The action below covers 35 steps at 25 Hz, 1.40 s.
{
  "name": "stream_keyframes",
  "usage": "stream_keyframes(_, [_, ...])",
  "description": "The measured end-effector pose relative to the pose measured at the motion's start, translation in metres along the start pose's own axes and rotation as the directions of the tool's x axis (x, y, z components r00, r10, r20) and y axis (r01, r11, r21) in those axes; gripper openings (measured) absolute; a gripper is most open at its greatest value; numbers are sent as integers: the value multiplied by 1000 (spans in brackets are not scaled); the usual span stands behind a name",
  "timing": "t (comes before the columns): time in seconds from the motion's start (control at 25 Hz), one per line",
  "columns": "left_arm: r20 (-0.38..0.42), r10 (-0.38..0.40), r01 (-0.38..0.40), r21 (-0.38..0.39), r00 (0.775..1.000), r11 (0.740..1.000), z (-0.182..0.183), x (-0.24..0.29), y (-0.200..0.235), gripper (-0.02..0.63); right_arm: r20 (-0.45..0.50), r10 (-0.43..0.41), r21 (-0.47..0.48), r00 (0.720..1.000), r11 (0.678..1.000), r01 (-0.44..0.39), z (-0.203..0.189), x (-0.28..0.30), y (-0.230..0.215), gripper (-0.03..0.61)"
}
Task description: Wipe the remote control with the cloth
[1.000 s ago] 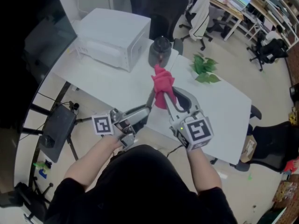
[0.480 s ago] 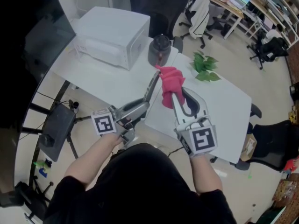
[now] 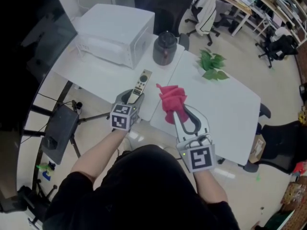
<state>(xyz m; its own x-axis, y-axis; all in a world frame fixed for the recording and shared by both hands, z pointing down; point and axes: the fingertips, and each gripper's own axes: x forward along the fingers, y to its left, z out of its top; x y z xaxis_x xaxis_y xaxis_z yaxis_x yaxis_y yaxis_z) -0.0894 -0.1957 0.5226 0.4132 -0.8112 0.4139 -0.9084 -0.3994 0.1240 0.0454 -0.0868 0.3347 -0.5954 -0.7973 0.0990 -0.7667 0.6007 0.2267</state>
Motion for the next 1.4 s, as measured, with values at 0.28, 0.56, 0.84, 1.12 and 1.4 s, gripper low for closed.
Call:
stream_keyframes(0.28, [-257,157,-143,72,954,987,-94,54,43,210,-68,13,21,998,1000,-12,-23,-7,10,92])
stream_keyframes(0.56, [-376,190,-169,90,907,982,-132,78,59,210,-86,25,13,996,1000,-24,-25,-10,16,92])
stream_keyframes(0.84, [-439,169,-148,81,883,986,-152,88,52,213,-104,18,18,994,1000,-16,-26,-9,14,92])
stream_keyframes(1.12, [-442,173,-138,110,880,984,-154,90,53,216,-105,15,13,994,1000,-14,-24,-8,13,92])
stream_keyframes(1.4, [-326,205,-182,97,923,978,-129,72,61,256,-116,-1,48,993,999,7,-30,-8,9,92])
